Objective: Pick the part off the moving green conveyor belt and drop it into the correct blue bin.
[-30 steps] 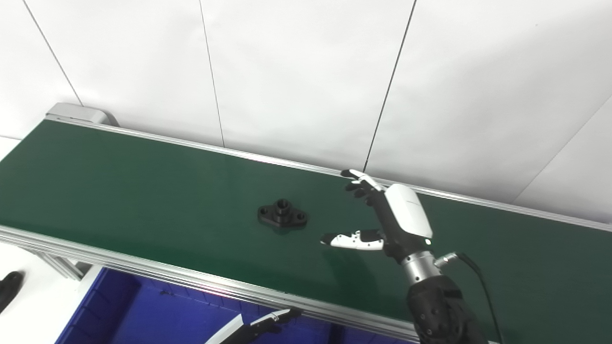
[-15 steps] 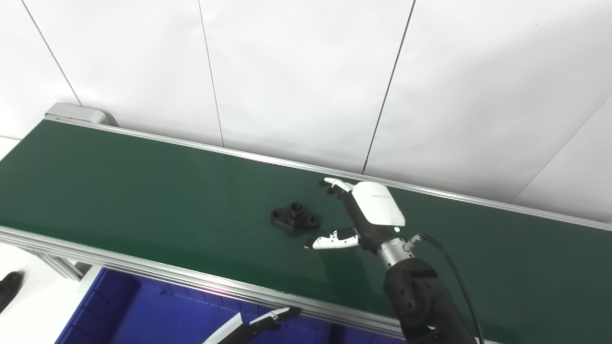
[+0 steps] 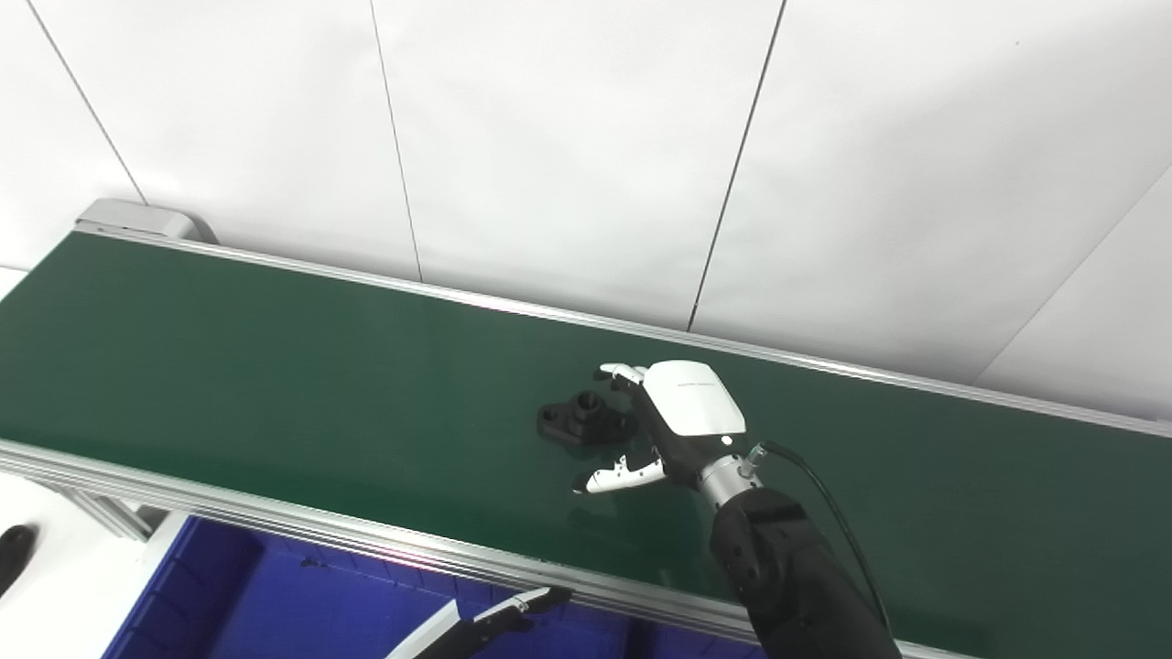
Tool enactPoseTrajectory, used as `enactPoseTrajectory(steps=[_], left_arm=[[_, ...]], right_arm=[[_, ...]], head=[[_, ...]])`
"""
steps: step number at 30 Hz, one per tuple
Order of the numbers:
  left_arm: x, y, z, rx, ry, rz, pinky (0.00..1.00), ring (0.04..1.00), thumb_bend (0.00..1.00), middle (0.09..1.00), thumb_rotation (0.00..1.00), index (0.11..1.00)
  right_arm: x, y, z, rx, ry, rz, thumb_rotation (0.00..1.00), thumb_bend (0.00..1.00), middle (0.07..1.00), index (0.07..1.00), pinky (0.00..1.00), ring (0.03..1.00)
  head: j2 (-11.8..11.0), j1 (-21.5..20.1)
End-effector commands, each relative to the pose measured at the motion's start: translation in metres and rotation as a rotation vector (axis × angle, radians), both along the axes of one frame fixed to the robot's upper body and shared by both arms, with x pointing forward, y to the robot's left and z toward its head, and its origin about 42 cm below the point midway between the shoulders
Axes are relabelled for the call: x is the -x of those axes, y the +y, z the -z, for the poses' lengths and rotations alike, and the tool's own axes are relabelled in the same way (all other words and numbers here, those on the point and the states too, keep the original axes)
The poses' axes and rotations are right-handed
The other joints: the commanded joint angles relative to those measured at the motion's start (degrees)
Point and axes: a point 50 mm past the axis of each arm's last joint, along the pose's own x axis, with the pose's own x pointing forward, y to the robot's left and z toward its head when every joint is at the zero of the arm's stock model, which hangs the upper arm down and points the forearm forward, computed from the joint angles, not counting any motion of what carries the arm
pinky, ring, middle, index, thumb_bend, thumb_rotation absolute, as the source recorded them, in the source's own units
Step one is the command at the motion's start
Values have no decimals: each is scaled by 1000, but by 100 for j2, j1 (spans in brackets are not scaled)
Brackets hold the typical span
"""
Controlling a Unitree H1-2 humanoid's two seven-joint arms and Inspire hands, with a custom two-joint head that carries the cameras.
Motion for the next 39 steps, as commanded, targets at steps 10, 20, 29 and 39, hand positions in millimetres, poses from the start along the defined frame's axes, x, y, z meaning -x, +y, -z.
enactPoseTrajectory(steps=[10, 20, 29, 39], left_arm=[[-3, 2, -9, 27, -54, 3, 891, 938, 790, 956, 356, 922], [-3, 2, -10, 27, -58, 2, 888, 939, 794, 956, 366, 923], [-3, 3, -12, 26, -63, 5, 885, 938, 789, 956, 375, 923], [-4, 3, -13, 38, -62, 3, 864, 933, 785, 957, 362, 923]], right_arm=[[-19, 10, -9, 60, -59, 13, 512, 801, 749, 801, 632, 703], [-24, 3, 2, 115, -63, -1, 482, 709, 691, 737, 605, 665], [-14, 2, -4, 168, -86, -1, 129, 511, 297, 480, 150, 208], [-7, -1, -8, 290, -41, 2, 0, 524, 413, 517, 243, 332]], head=[[64, -1], [110, -7], [180, -25], [237, -25]])
